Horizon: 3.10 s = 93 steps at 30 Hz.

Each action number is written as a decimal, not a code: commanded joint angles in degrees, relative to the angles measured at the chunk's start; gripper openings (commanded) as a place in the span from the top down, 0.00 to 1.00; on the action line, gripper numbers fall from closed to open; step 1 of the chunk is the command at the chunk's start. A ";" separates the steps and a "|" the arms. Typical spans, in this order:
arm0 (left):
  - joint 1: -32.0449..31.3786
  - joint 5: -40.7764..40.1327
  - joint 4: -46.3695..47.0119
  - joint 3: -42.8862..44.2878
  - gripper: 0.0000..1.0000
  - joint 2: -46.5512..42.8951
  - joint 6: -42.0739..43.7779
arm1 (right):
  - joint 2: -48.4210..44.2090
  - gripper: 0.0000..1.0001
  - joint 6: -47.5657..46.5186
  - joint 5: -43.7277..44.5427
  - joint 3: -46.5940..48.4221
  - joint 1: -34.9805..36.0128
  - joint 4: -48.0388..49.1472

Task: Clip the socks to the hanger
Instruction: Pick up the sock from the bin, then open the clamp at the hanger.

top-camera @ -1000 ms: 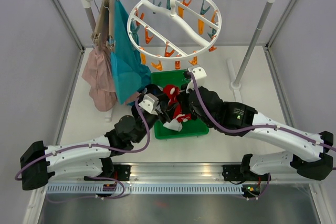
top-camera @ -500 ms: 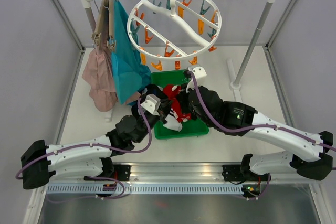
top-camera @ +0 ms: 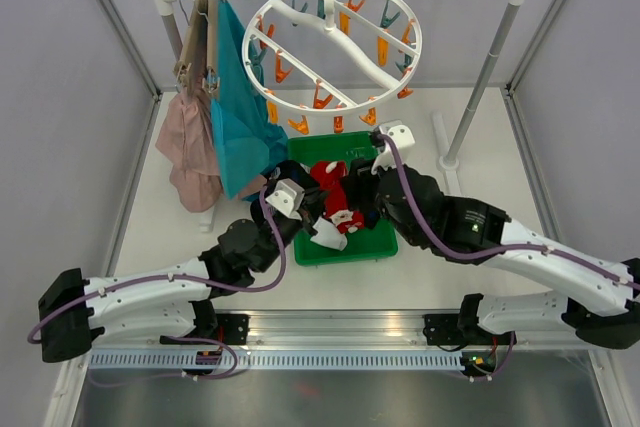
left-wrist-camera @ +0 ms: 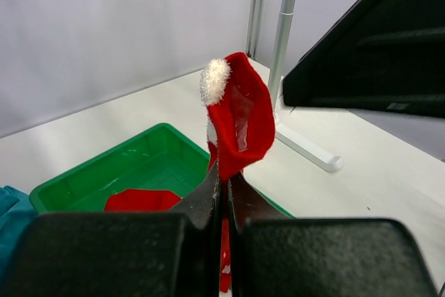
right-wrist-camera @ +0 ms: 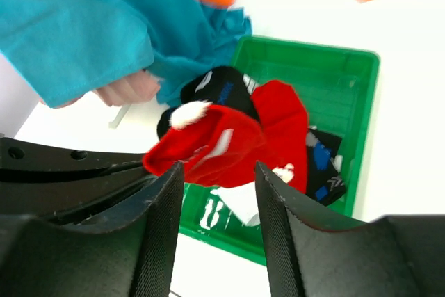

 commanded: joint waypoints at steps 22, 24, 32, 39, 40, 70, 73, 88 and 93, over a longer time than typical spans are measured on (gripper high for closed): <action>-0.25 -2.26 -8.25 0.81 0.98 -7.61 -3.14 | -9.73 0.37 -28.02 -47.87 -8.37 -22.70 24.49; -0.25 -2.25 -8.60 0.90 0.98 -7.69 -3.23 | -8.67 0.37 -28.45 -53.05 -8.29 -24.45 24.85; -0.25 -1.99 -9.30 1.07 0.98 -7.87 -3.32 | -7.00 0.40 -29.60 -62.92 -10.13 -27.80 28.80; -0.25 -1.82 -10.27 1.60 0.98 -7.96 -3.06 | -5.51 0.40 -31.44 -64.68 -10.13 -29.47 30.65; -0.25 -1.82 -10.53 1.69 0.98 -7.87 -3.06 | -4.98 0.39 -31.62 -65.20 -10.22 -29.65 31.08; -0.25 -2.08 -17.83 5.29 0.98 -9.89 -0.51 | 2.05 0.40 -32.15 -64.76 -9.52 -31.05 48.57; -0.25 -2.17 -18.09 5.38 0.98 -9.89 -0.51 | 2.32 0.41 -31.18 -65.56 -9.43 -31.05 50.15; -0.25 -2.17 -16.78 4.68 0.98 -9.10 -0.86 | 1.00 0.39 -25.28 -68.65 -10.58 -28.77 50.27; -0.25 -2.34 -16.51 4.24 0.98 -9.28 -1.21 | -2.16 0.37 -28.28 -62.40 -11.10 -25.17 42.53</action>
